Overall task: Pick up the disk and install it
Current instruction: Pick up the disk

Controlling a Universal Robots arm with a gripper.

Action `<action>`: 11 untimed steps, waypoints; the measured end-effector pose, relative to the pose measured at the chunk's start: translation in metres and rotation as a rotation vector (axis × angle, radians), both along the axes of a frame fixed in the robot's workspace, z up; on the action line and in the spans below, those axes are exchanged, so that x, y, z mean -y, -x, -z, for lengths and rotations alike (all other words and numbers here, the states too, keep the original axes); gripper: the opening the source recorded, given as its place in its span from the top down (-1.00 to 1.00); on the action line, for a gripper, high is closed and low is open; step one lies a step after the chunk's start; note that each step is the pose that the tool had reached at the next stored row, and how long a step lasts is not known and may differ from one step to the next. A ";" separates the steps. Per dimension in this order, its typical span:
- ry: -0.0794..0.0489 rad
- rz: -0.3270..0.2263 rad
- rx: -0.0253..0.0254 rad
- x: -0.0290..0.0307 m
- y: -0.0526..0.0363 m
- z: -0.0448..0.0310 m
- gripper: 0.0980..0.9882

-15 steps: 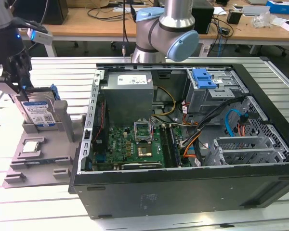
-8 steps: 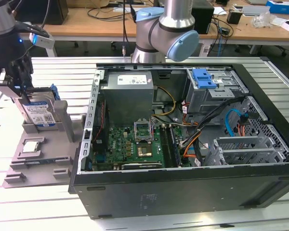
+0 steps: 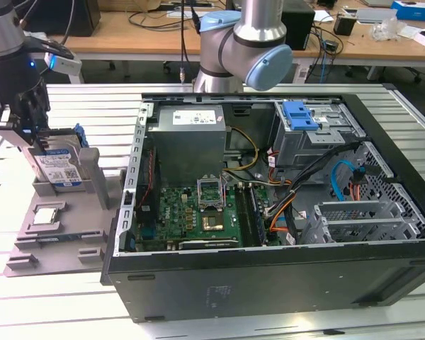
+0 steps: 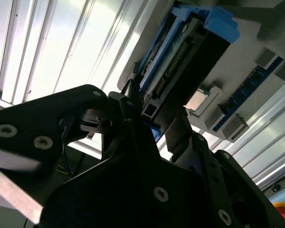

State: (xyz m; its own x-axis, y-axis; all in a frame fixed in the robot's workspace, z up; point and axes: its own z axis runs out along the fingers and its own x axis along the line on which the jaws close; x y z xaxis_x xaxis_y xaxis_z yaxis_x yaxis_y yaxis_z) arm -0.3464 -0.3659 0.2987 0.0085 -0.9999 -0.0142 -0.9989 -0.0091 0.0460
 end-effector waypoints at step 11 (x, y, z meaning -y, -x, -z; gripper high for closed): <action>0.003 -0.059 0.0247 -0.0005 0.0041 0.0089 0.40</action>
